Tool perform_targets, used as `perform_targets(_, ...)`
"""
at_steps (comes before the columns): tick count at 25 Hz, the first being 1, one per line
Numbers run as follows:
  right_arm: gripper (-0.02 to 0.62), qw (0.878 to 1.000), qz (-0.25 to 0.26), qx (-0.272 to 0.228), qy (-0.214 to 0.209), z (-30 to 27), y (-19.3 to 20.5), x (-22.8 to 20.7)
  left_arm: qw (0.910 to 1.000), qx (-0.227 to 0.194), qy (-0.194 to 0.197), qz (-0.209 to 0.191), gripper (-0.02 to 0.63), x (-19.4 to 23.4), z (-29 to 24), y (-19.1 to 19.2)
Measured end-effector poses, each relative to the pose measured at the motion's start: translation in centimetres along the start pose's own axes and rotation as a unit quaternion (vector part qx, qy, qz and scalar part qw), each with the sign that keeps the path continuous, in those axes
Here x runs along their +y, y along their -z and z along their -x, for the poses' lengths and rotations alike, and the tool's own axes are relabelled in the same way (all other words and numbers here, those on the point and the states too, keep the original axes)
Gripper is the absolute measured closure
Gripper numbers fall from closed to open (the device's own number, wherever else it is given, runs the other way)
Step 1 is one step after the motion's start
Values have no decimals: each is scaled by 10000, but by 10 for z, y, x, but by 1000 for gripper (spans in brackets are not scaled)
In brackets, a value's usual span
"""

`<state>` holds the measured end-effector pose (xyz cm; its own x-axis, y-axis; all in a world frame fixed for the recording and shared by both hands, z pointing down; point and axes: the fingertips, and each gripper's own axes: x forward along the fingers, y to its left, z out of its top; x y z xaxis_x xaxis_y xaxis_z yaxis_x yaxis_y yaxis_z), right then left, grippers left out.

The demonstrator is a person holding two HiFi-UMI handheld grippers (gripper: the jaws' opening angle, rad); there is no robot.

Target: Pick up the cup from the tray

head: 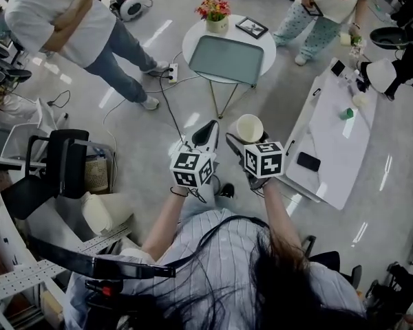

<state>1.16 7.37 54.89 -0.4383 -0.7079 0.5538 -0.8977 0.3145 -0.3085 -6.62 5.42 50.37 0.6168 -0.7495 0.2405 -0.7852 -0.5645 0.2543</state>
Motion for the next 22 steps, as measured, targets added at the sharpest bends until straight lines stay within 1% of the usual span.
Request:
perform_targets(8,184,10000,38,-44,6,21,11,2,9999,-132,23,-44,583,-11,5,-5)
perform_targets(15,183,10000,-10,-47,8,29,19,7,9999,-103,70,-74,583,-17,10,-2)
perform_targets(22,184,10000,35,-51,-44,31,22,16,9999,-126,19,-48,583,-15,18,-3)
